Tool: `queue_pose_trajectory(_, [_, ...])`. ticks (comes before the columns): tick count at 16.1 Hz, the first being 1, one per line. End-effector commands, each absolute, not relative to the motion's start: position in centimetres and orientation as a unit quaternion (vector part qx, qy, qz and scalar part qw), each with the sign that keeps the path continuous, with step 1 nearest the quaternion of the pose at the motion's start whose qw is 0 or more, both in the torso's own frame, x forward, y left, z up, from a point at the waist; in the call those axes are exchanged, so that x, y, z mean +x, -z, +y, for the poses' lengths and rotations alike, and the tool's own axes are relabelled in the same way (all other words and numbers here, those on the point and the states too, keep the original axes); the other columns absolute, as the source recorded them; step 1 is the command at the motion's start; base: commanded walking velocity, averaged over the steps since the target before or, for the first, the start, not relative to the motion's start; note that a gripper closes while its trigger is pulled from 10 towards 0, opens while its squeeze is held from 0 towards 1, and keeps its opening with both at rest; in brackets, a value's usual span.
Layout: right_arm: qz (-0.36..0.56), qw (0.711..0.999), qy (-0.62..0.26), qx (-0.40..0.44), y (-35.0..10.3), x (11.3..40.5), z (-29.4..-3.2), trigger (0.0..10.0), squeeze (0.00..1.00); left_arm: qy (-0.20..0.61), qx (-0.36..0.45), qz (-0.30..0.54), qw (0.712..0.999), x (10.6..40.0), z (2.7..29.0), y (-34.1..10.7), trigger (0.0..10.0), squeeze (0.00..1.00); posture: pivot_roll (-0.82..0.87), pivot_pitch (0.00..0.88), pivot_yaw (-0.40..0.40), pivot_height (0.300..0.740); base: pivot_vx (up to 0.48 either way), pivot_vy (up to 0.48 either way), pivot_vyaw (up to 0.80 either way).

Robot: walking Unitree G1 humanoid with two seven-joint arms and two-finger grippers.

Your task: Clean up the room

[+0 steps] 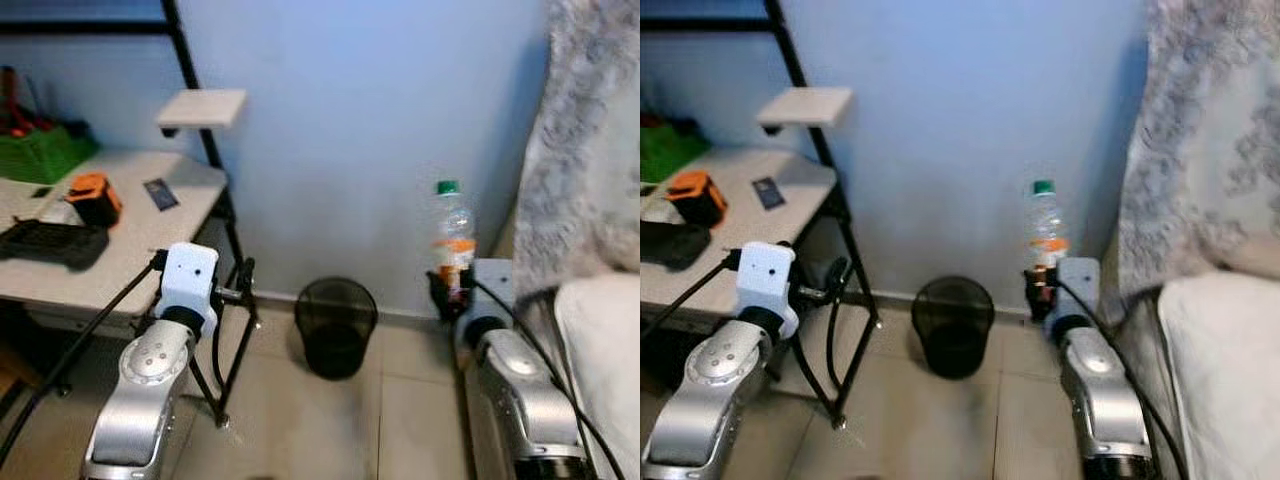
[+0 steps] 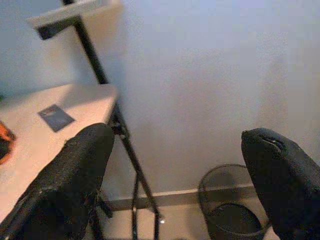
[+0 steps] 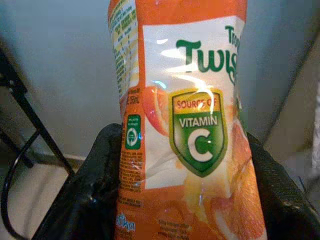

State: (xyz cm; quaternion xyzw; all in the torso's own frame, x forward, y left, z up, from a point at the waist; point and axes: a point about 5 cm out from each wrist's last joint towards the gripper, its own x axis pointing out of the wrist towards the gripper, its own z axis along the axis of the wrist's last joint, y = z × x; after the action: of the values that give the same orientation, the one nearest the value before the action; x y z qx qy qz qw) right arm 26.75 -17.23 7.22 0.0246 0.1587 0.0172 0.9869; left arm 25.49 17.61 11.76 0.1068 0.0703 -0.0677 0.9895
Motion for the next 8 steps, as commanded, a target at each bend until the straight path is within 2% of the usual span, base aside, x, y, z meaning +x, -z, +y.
queue_pose_trajectory(1, [0.149, 0.988, -0.035, 0.029, -7.64, 27.2, -16.0, 10.0, 0.0, 0.056, 0.114, 0.07, 0.989, 25.47, 18.37, -11.97, 10.0, 0.0, 0.04, 0.0, 0.039, 0.74, 0.3, 0.0, 0.0])
queue_pose_trajectory(8, [0.152, 0.987, -0.037, 0.024, -7.59, 27.51, -16.27, 10.0, 0.0, 0.063, 0.118, 0.073, 0.988, 25.32, 18.17, -11.88, 10.0, 0.0, 0.05, 0.0, 0.032, 0.74, 0.302, 0.0, 0.0])
